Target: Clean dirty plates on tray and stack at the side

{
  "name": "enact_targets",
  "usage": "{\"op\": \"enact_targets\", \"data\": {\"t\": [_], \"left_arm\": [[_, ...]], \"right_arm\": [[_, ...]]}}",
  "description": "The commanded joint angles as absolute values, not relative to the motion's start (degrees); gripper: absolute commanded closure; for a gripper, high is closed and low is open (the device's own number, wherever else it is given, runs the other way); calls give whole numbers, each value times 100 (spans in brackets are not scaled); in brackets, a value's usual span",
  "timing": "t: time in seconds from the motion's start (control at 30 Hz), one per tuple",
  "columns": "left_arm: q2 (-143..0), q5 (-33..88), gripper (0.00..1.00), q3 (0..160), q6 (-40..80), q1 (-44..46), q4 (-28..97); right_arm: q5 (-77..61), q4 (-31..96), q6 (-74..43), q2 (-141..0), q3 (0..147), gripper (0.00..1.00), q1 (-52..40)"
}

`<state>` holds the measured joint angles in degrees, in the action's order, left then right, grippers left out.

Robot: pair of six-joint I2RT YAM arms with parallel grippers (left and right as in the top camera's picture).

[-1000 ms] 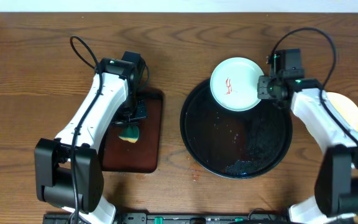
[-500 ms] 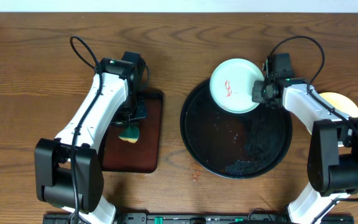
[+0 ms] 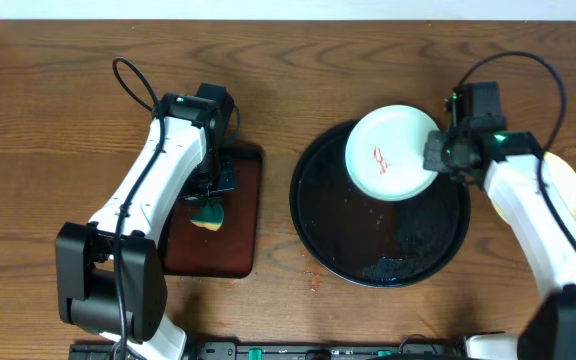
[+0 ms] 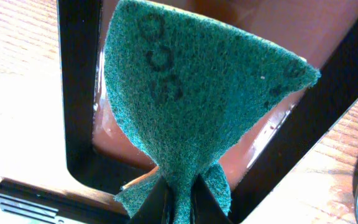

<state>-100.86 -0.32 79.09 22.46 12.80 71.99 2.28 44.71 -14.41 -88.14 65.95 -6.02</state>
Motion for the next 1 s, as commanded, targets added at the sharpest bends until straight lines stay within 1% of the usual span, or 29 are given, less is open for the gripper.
{"op": "enact_targets", "data": {"t": [0.0, 0.1, 0.2, 0.3, 0.43, 0.47, 0.5, 0.53, 0.57, 0.63, 0.73, 0.97], "left_arm": [[-10071, -62, 93, 7898, 2209, 1249, 7242], [-10022, -62, 93, 7898, 2206, 1249, 7266], [-9942, -62, 92, 7898, 2206, 1249, 7301], [-9806, -62, 92, 7898, 2206, 1249, 7319], [-9531, -62, 93, 7898, 2204, 1249, 7299], [-9465, -64, 93, 7898, 2198, 1249, 7299], [-9404, -62, 93, 7898, 2156, 1249, 7299], [-9345, -62, 92, 7898, 2112, 1249, 7303], [-9284, -62, 93, 7898, 2071, 1249, 7321], [-9196, -62, 93, 7898, 2056, 1249, 7336], [-9137, -62, 92, 7898, 2058, 1249, 7334], [-9139, -62, 92, 7896, 2060, 1249, 7185]], "right_arm": [[-255, 4923, -1413, -8853, 6576, 99, -622], [-458, 5413, -1527, -8917, 6460, 99, -657], [-460, 5522, -1935, -8921, 6226, 99, -733], [-454, 5369, -2456, -8921, 5924, 99, -766], [-484, 4812, -3173, -8921, 5317, 99, -766], [-563, 4705, -3214, -8921, 5201, 96, -766], [-676, 4615, -3166, -8921, 5124, 82, -766], [-792, 4556, -2910, -8921, 5094, 73, -764], [-871, 4508, -2495, -8921, 5105, 66, -757], [-998, 4464, -1470, -8917, 5188, 63, -751], [-814, 4427, -696, -8917, 5260, 62, -749], [-303, 3933, -652, -8927, 5221, 70, -749]]}}
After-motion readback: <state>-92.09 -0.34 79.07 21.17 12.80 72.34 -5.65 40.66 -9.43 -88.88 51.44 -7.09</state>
